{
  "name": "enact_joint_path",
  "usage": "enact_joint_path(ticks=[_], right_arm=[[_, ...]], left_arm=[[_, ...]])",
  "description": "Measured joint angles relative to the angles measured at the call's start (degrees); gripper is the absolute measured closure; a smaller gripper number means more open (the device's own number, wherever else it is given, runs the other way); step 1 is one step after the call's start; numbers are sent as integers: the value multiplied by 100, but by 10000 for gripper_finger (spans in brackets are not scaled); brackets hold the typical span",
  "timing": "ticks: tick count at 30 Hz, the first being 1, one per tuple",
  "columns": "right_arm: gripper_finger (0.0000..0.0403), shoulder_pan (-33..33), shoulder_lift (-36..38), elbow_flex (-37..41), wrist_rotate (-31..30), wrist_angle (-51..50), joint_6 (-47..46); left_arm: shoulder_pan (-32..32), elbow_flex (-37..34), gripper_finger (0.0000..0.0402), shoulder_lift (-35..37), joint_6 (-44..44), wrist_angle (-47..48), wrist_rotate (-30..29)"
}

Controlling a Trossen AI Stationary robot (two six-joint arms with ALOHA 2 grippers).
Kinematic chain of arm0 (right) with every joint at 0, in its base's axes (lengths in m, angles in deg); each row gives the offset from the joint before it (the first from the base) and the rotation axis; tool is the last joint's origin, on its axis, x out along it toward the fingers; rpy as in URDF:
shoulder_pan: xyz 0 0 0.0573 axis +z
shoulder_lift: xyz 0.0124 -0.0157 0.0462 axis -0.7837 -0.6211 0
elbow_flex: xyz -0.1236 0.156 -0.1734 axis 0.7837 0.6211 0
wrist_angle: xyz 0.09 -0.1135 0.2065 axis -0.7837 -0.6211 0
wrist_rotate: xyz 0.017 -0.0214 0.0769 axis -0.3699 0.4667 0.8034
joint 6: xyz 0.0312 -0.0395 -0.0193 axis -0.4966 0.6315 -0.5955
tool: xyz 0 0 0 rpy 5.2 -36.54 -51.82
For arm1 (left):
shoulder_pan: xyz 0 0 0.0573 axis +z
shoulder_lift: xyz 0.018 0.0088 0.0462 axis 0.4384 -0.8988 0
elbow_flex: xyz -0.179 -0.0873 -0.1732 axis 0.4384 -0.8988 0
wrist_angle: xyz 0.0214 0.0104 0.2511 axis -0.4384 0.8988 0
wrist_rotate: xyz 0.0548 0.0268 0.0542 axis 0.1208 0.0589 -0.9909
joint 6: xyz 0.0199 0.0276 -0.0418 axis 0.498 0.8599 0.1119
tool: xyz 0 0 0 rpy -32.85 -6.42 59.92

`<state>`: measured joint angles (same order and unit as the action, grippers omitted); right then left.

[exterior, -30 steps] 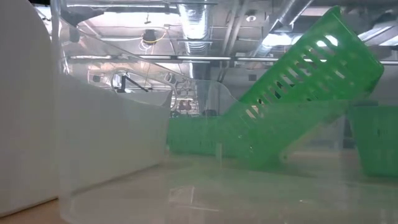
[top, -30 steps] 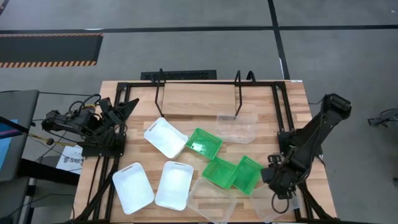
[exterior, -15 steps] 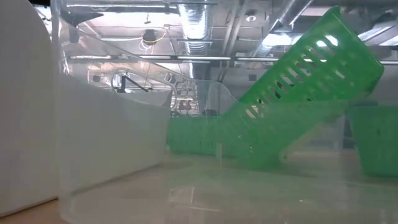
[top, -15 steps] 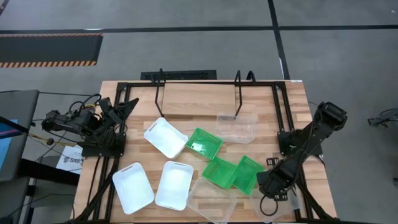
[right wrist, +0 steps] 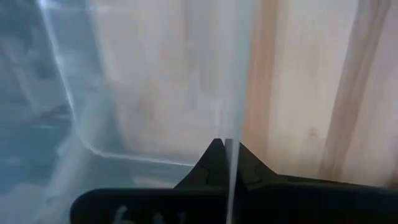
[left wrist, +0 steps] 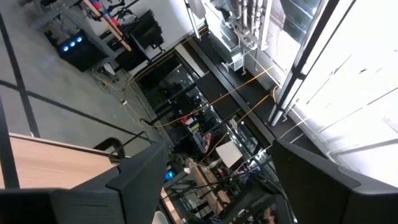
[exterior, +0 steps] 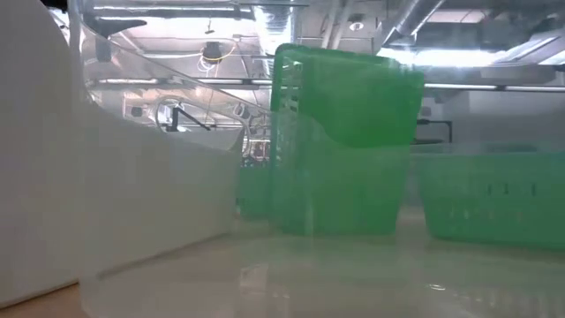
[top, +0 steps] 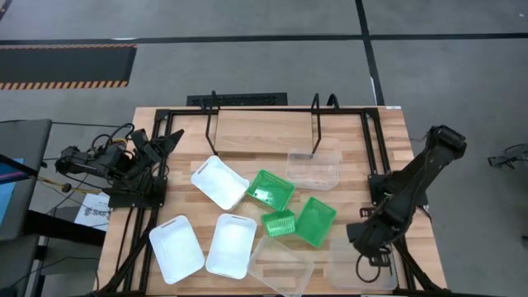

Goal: Stack baskets on shelf by color
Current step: Put the bottom right transparent bin on the shelf

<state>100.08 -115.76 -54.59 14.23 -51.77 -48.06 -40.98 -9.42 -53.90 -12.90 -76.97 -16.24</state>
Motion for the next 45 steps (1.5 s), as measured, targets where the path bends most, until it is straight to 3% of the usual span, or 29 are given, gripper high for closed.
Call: enact_joint_path(ticks=[5,9,12,14,21,27,36,41,45], right_arm=[[400,-485,560,-1060,-446,-977,453],[401,-1322,729,-2155,-1979,-1912,1605],[401,-2194,694,-2951,-3135,-1971,3021],[401,-2901,576,-3407,-3532,-1806,4146],[401,-5442,-306,-4704,-3340,-505,7947],[401,-6734,-1471,-5645,-2757,668,10506],[401,-7308,-3341,-6583,-2412,997,12879],[401,-7268,-4062,-6721,-2456,999,14250],[401,-7204,-4480,-6812,-2822,999,14776]], left_arm=[[0,0,123,0,-224,-2,65],[1,0,123,2,-294,-10,321],[1,0,123,2,-334,-13,472],[1,0,123,2,-348,-13,509],[1,0,123,4,-273,-13,507],[1,0,123,3,-260,-4,504],[1,0,123,2,-262,4,490],[1,0,123,4,-255,48,490],[1,0,123,4,-237,56,491]])
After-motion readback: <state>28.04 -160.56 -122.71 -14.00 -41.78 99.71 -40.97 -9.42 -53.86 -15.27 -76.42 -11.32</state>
